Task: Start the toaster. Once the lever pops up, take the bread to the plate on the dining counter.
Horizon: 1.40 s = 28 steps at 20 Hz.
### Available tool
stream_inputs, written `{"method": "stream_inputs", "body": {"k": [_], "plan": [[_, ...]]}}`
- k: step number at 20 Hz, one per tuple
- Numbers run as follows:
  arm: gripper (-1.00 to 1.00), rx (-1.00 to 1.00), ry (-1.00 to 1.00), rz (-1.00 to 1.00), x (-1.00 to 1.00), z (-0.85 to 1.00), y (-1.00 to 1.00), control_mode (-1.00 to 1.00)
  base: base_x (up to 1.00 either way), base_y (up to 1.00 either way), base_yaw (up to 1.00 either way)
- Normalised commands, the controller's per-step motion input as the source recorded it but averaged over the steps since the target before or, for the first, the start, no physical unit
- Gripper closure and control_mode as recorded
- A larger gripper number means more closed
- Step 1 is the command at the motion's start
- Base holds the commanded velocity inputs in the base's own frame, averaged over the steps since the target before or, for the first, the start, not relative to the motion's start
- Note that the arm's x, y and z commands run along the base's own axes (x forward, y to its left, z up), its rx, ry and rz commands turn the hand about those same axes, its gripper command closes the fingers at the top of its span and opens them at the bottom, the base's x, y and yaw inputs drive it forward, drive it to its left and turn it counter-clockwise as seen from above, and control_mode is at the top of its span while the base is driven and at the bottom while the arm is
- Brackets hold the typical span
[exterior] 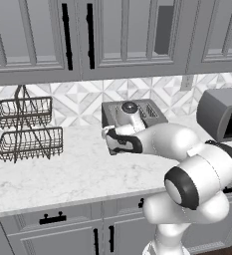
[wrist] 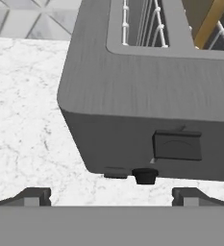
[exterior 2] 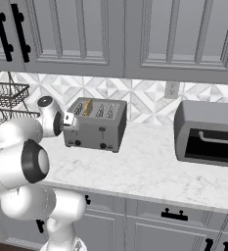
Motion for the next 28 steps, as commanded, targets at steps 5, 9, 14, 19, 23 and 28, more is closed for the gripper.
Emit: {"method": "stream_inputs", "body": {"k": [5,9,14,19,23,28], "plan": [[-1.00,0.00,-0.04,-0.01,0.00,0.11,-0.01,-1.00,0.00,0.00,0.00],[-1.00,0.03,0.10,-0.04,0.01,0.40,0.00,-1.00,0.00,0.00,0.00],[-1.00,0.02,0.14,-0.05,0.10,0.37,0.00,-1.00,0.00,0.00,0.00],[-1.00,0.00,0.06,-0.01,0.37,-0.02,0.00,-1.00,0.00,0.00,0.00],[-1.00,-0.02,0.00,0.00,0.40,-0.34,0.00,-1.00,0.00,0.00,0.00],[-1.00,-0.03,0.00,0.00,0.22,-0.53,0.00,-1.00,0.00,0.00,0.00]]}}
